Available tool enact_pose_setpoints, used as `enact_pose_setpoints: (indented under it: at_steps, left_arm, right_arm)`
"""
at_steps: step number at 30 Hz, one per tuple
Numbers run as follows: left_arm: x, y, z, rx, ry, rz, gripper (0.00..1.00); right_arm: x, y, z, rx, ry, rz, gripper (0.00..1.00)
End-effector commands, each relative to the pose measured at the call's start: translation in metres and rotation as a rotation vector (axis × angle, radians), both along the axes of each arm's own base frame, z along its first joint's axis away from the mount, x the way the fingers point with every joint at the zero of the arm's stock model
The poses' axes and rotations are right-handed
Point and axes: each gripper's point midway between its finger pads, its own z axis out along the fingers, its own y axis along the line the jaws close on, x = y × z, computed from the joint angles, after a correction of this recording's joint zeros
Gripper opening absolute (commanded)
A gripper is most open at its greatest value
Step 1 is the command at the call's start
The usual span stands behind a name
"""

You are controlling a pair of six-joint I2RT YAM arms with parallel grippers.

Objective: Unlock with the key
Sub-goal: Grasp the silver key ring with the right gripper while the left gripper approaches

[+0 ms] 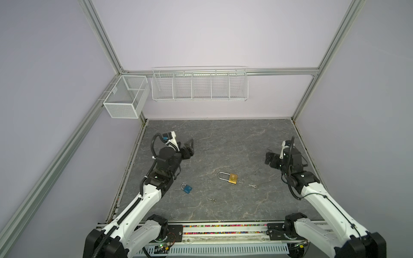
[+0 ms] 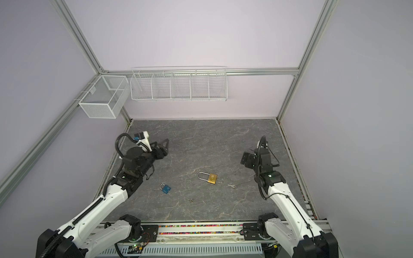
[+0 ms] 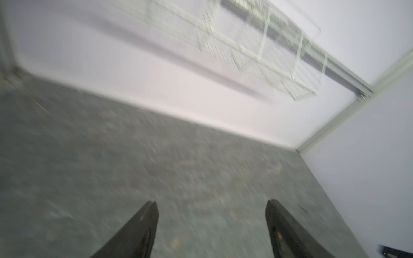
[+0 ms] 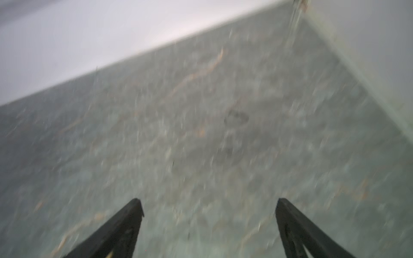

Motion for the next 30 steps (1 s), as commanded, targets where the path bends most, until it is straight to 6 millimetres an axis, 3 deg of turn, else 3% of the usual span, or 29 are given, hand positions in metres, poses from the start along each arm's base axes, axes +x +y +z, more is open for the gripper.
enact_pose_setpoints:
  at_steps: [1,4,8,12,16,30]
  left_arm:
    - [-0.076,-0.061,-0.066,-0.079,0.338,-0.191,0.75]
    - [-0.126,-0.098,-0.072,-0.075,0.397,-0.277,0.76]
    - [-0.155,-0.129,-0.079,-0.153,0.442,-0.387,0.81]
    - [-0.166,-0.158,-0.082,-0.223,0.456,-0.498,0.86]
    - [-0.176,-0.177,-0.068,-0.236,0.408,-0.535,0.92]
    - [-0.171,-0.181,-0.066,-0.2,0.412,-0.492,0.94]
  right_arm:
    - [-0.081,0.021,-0.061,0.226,0.313,-0.01,0.89]
    - [-0.102,0.034,-0.071,0.284,0.335,0.054,0.82]
    - [-0.108,0.043,-0.078,0.334,0.327,0.076,0.75]
    - [-0.104,0.057,-0.089,0.388,0.319,0.129,0.65]
    - [-0.1,0.055,-0.09,0.349,0.319,0.142,0.62]
    - [-0.08,0.065,-0.102,0.365,0.324,0.155,0.44]
